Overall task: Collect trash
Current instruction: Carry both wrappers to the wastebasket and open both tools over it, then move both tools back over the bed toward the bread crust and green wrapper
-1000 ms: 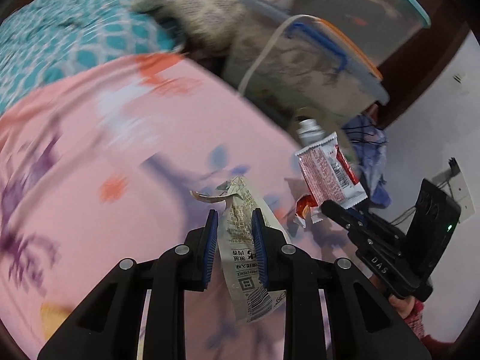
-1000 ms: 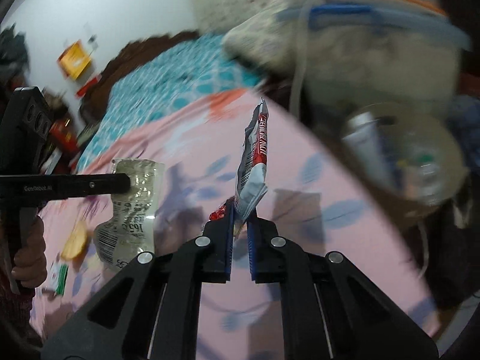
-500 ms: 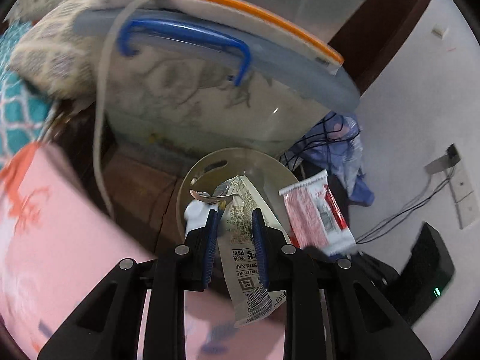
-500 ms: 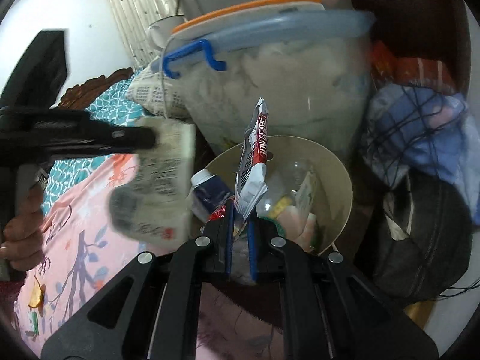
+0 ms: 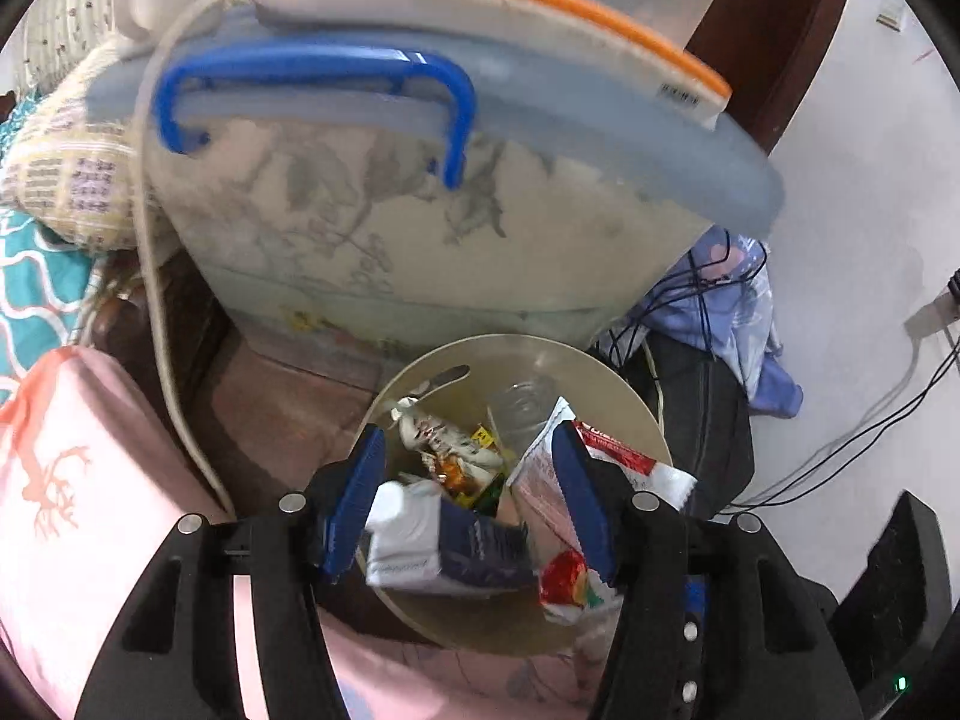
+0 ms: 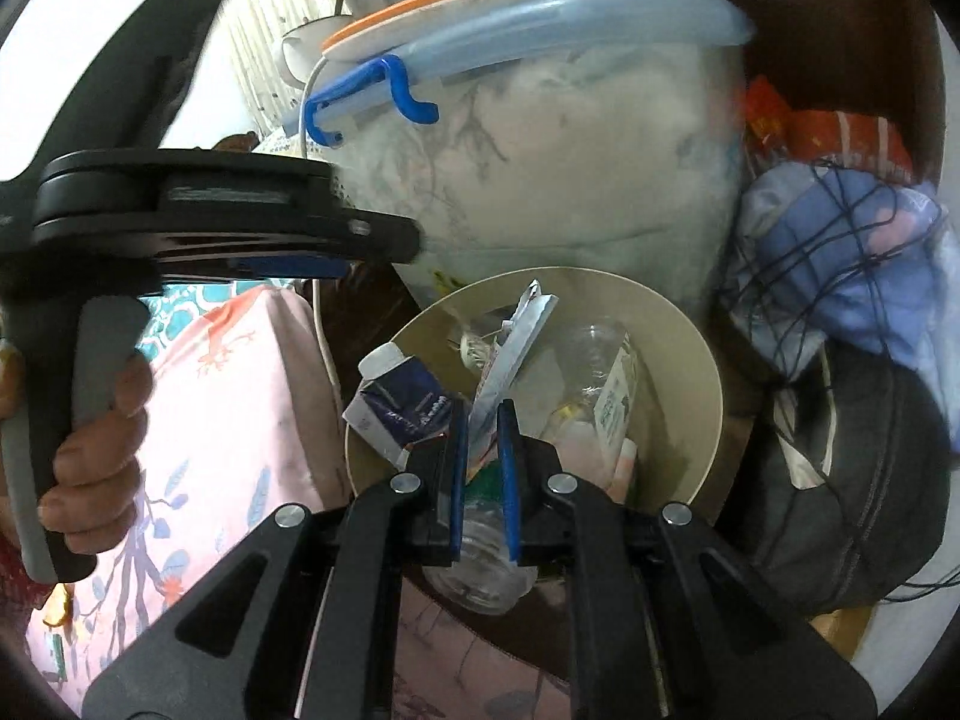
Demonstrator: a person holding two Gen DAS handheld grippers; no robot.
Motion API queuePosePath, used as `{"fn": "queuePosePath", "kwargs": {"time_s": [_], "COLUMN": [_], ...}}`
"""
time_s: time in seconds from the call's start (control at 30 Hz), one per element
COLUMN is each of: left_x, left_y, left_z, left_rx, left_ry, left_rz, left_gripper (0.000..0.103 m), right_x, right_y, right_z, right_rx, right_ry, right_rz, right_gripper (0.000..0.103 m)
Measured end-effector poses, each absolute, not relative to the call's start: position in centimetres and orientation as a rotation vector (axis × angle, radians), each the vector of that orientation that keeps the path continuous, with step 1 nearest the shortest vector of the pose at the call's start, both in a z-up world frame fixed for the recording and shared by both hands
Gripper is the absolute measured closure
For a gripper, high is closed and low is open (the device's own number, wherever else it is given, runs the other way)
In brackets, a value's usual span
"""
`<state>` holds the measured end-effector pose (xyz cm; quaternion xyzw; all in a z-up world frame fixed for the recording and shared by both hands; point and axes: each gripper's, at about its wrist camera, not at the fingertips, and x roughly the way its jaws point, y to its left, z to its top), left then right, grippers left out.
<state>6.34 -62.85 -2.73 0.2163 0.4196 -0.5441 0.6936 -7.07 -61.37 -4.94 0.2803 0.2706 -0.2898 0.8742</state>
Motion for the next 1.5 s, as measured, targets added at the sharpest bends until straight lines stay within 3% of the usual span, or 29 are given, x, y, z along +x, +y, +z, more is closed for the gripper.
{"fn": "queuePosePath", "kwargs": {"time_s": [0.2, 0.43, 0.47, 0.5, 0.57, 0.83, 1.07, 1.5], "left_x": [6.5, 5.7, 5.5, 5.4, 5.4, 7.3, 7.4, 4.2], "left_y": [-57.3, -49.8, -48.3, -47.4, -44.4, -32.9, -25.5, -19.0], "left_z": [-1.6, -1.9, -1.6, -1.4, -0.8, 1.6, 2.0, 2.4], "left_rx": [0.363, 0.317, 0.321, 0.324, 0.322, 0.243, 0.362, 0.33], "left_ry": [0.948, 0.966, 0.947, 0.931, 0.896, 0.824, 0.733, 0.673], "left_rz": [-1.216, -1.2, -1.196, -1.192, -1.171, -1.051, -0.784, -0.78], "left_gripper": [0.044, 0.043, 0.043, 0.042, 0.04, 0.038, 0.038, 0.038], "right_x": [-7.6, -3.8, -3.8, -3.8, -4.4, -8.0, -8.9, -12.3], "right_y": [-59.9, -63.6, -63.7, -63.8, -63.7, -60.5, -53.4, -40.4], "right_z": [-4.9, -4.8, -4.6, -4.5, -4.2, -1.4, -0.3, -0.9], "right_rx": [0.613, 0.621, 0.634, 0.641, 0.648, 0.655, 0.694, 0.817], "right_ry": [0.538, 0.671, 0.664, 0.652, 0.607, 0.427, 0.334, 0.355], "right_rz": [-0.577, -0.572, -0.561, -0.557, -0.586, -0.684, -0.662, -0.648], "right_gripper": [0.09, 0.089, 0.082, 0.053, 0.008, 0.011, 0.01, 0.004]}}
